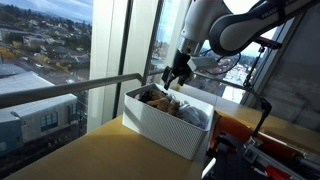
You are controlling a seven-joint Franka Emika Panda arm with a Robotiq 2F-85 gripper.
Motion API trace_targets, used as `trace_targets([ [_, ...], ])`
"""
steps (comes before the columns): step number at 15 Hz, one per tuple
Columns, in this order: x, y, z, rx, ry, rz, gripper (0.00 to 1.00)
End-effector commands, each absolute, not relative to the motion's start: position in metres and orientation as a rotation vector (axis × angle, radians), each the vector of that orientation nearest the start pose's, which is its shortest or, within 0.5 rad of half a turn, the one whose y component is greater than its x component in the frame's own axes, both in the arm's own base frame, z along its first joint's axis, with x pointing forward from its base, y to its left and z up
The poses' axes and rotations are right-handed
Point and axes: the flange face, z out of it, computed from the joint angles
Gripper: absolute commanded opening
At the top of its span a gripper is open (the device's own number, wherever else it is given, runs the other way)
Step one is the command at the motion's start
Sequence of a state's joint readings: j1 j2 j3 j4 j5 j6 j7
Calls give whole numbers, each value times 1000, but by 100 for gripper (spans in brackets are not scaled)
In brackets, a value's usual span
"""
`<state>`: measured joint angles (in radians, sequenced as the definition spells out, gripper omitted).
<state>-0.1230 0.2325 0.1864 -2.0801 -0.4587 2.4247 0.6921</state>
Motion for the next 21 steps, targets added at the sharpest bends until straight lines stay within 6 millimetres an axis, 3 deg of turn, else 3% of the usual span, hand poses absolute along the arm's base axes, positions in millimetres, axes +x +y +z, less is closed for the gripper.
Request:
trace_targets([
  [1,634,22,260,-3294,589,-214,100],
  [5,646,9,179,-3286,692,-29,100],
  [10,644,-17,107,-3290,764,135,100],
  [11,643,-21,97,-3272,769,162,75],
  [12,642,-24,92,-3263,777,172,74],
  [14,643,-24,95,-3241,773,170,60],
  [21,640,-8,153,-3169,656,120,12],
])
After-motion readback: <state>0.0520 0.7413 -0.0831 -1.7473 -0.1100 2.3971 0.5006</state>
